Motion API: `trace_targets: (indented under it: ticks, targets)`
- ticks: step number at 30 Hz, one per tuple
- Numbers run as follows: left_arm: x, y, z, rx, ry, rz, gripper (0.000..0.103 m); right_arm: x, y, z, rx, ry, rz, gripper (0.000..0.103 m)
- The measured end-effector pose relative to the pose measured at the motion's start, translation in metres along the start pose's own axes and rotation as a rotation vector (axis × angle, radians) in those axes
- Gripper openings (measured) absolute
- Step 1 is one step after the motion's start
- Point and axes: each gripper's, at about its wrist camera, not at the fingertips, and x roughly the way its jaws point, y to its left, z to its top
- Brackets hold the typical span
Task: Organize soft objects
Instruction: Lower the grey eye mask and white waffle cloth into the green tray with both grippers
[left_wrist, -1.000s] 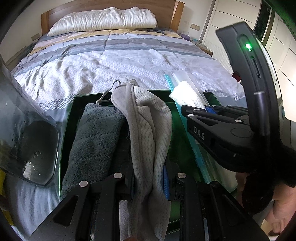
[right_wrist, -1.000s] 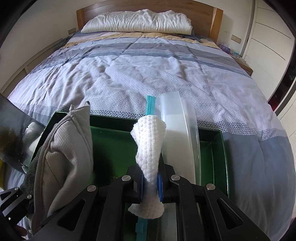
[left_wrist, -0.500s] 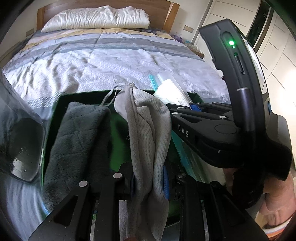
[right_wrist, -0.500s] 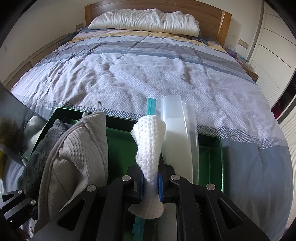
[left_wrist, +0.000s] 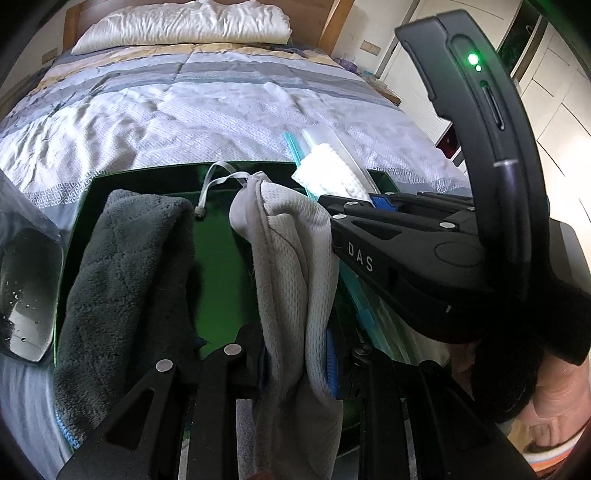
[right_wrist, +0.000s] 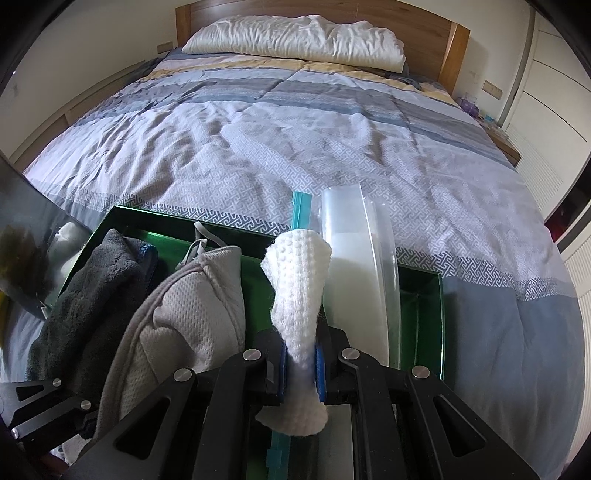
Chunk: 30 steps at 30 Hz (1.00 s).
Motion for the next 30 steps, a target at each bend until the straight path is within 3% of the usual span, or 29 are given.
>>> trace_targets:
  ticks: [13, 30]
  targets:
    - [0.015, -0.007, 0.006, 0.031, 0.004, 0.070, 0.019, 0.007, -0.001, -0.002, -0.002, 0.008, -0.004, 0.011]
    - [0.023, -0.004, 0.001, 0.027, 0.009, 0.080, 0.019, 0.008, -0.003, -0.003, 0.003, 0.003, -0.011, 0.013]
